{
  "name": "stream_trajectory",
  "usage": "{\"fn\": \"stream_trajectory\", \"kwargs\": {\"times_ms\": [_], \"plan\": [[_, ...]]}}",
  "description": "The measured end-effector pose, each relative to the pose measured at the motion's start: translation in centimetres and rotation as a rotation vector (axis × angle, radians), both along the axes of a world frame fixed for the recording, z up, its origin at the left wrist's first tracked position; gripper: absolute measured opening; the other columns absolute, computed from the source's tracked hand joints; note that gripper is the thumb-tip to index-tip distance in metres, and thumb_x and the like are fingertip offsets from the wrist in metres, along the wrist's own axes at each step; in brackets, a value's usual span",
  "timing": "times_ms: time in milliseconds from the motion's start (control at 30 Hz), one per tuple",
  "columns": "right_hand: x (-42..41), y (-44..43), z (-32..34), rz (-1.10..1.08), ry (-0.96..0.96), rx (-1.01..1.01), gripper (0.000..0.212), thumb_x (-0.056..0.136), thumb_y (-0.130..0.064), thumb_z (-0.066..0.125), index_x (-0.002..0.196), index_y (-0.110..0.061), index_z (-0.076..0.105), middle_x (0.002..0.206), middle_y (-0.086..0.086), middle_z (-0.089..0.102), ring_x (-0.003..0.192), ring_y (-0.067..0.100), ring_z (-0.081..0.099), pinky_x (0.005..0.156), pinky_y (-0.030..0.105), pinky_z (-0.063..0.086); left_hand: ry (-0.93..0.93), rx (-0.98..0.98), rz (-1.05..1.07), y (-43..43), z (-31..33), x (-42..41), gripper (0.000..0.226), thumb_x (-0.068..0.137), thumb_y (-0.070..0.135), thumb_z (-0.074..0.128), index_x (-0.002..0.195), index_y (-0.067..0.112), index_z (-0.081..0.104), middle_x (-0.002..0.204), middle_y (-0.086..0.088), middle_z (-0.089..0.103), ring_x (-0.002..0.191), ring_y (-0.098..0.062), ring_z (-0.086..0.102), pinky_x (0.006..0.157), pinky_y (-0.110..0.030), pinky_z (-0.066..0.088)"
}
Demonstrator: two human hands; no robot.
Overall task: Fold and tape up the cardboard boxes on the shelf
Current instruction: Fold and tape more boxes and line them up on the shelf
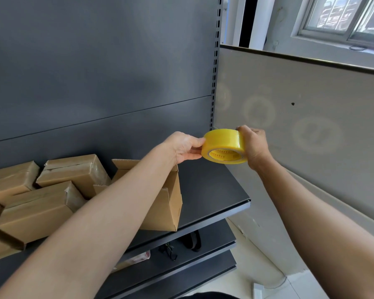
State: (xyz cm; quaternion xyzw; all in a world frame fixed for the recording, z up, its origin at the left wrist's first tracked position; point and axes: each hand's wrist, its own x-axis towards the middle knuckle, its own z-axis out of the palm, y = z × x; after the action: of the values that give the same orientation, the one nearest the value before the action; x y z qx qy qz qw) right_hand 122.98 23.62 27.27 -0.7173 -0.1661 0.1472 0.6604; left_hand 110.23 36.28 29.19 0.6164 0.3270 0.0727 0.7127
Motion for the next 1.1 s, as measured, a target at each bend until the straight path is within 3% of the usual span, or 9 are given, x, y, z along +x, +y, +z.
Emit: {"fn": "stream_trajectory", "kwargs": {"times_ms": [133,267,367,467,600,733,833,933,1100], "plan": [[0.1,0.2,-0.4,0.017,-0.088,-0.039,0.028,0.085,-0.014,0.053,0.061,-0.011,0.040,0.055,0.002,0.023,0.048,0.012,0.020,0.040,0.023,0.015,0.026,0.098,0.052,-0.4,-0.4,0.1,0.027,0.092,0.002,0.057,0.116,-0.010,0.058,0.112,-0.023,0.063,0.104,-0.033,0.061,0.097,-0.042,0.047],[0.1,0.3,-0.3,0.054,-0.125,-0.077,0.022,0.085,-0.015,0.052,0.064,-0.009,0.045,0.056,0.002,0.024,0.052,0.014,0.022,0.042,0.024,0.016,0.022,0.151,0.089,-0.6,-0.6,0.2,0.022,0.093,0.001,0.054,0.113,-0.006,0.060,0.114,-0.023,0.064,0.103,-0.032,0.063,0.094,-0.040,0.048],[0.5,-0.2,-0.2,-0.002,0.126,0.040,0.025,0.083,-0.017,0.053,0.059,-0.012,0.049,0.054,0.001,0.036,0.053,0.016,0.033,0.049,0.024,0.026,-0.067,0.040,0.037,-0.6,-0.1,-0.1,0.012,0.092,0.013,0.060,0.103,0.008,0.064,0.098,-0.010,0.068,0.094,-0.024,0.064,0.098,-0.045,0.047],[0.6,-0.6,-1.0,0.108,0.514,0.406,0.029,0.086,-0.020,0.046,0.058,-0.017,0.047,0.049,0.000,0.043,0.048,0.016,0.041,0.054,0.026,0.035,-0.130,-0.100,-0.114,-0.6,0.3,-0.2,0.022,0.089,0.033,0.061,0.104,0.018,0.064,0.100,-0.002,0.066,0.102,-0.024,0.062,0.093,-0.045,0.049],[0.7,-0.6,-1.2,0.262,0.621,0.607,0.041,0.086,-0.020,0.044,0.045,-0.016,0.049,0.040,0.001,0.041,0.041,0.016,0.036,0.059,0.029,0.036,-0.218,-0.229,-0.237,-0.5,0.4,-0.1,0.023,0.088,0.035,0.058,0.099,0.016,0.064,0.104,-0.005,0.063,0.101,-0.024,0.061,0.083,-0.042,0.055],[1.1,-0.9,-0.7,0.278,0.502,0.380,0.033,0.095,-0.030,0.047,0.073,-0.009,0.061,0.060,0.008,0.056,0.055,0.021,0.053,0.067,0.035,0.046,-0.210,-0.181,-0.170,-0.3,0.7,0.3,0.019,0.092,0.029,0.056,0.097,0.013,0.064,0.089,-0.003,0.065,0.094,-0.019,0.060,0.084,-0.038,0.052],[0.5,-0.2,-0.2,0.309,0.163,0.039,0.043,0.092,-0.044,0.052,0.084,-0.005,0.069,0.075,0.012,0.066,0.072,0.023,0.063,0.074,0.035,0.052,-0.102,0.001,-0.131,-1.0,0.6,0.9,0.019,0.087,0.026,0.064,0.095,0.009,0.065,0.086,-0.005,0.068,0.082,-0.021,0.065,0.068,-0.031,0.053],[-0.5,0.8,0.4,0.285,-0.145,-0.180,0.041,0.089,-0.046,0.056,0.079,-0.009,0.071,0.066,0.001,0.064,0.061,0.013,0.059,0.062,0.026,0.048,-0.095,0.084,-0.097,-2.0,0.1,1.3,0.012,0.086,0.018,0.067,0.084,0.007,0.064,0.080,-0.006,0.069,0.075,-0.021,0.066,0.066,-0.030,0.054],[-0.2,0.9,0.4,0.190,-0.031,-0.100,0.025,0.083,-0.027,0.062,0.065,-0.011,0.067,0.058,0.001,0.054,0.054,0.015,0.049,0.056,0.025,0.039,-0.150,0.054,-0.224,-1.7,0.3,0.6,0.010,0.093,0.010,0.056,0.101,0.004,0.060,0.095,-0.010,0.064,0.085,-0.022,0.062,0.080,-0.035,0.052]]}}
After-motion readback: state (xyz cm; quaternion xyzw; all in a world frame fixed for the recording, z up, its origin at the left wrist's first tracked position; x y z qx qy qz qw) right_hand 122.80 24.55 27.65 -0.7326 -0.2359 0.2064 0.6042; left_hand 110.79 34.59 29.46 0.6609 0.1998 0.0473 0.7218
